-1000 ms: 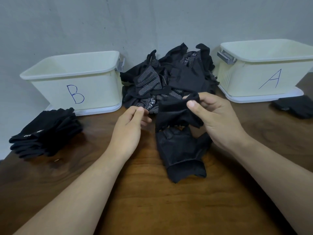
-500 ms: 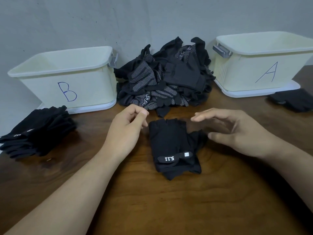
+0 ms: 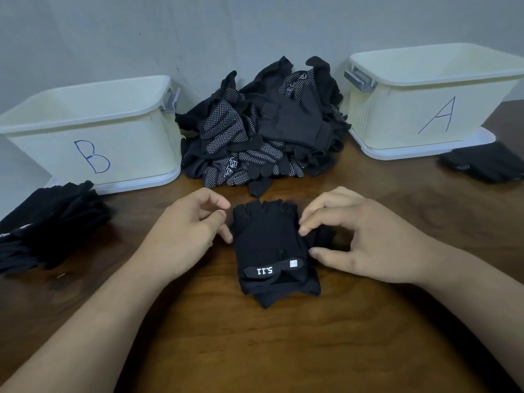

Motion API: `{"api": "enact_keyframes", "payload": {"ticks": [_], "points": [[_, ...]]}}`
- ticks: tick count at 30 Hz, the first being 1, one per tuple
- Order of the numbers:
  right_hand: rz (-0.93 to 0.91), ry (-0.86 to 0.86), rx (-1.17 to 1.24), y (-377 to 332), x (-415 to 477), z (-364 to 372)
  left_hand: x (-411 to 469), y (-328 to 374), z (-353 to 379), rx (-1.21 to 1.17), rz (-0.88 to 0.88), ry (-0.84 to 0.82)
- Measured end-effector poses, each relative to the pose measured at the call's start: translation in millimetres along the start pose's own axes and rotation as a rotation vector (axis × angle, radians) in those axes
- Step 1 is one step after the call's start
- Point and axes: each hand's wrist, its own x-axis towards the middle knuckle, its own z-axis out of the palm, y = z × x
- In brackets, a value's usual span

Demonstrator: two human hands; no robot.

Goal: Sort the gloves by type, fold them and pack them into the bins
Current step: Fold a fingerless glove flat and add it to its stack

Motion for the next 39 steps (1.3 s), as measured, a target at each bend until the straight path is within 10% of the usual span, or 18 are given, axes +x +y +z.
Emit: {"api": "enact_keyframes", "payload": {"ticks": [8,31,39], "points": [[-0.011,-0.003,-0.027,-0.4,1.8,0.6,-28.2,-9.9,-5.4,-0.293,-0.005,-0.069],[0.059,-0.084,0.005,1.8,2.9,-12.0,-36.5,-10.6,6.3,0.123,0.223,-0.084],[-0.086,0.143,0.025,-40.5,2.2,-7.0,-32.7,-11.5,11.1,0.009,0.165,-0.051]]}}
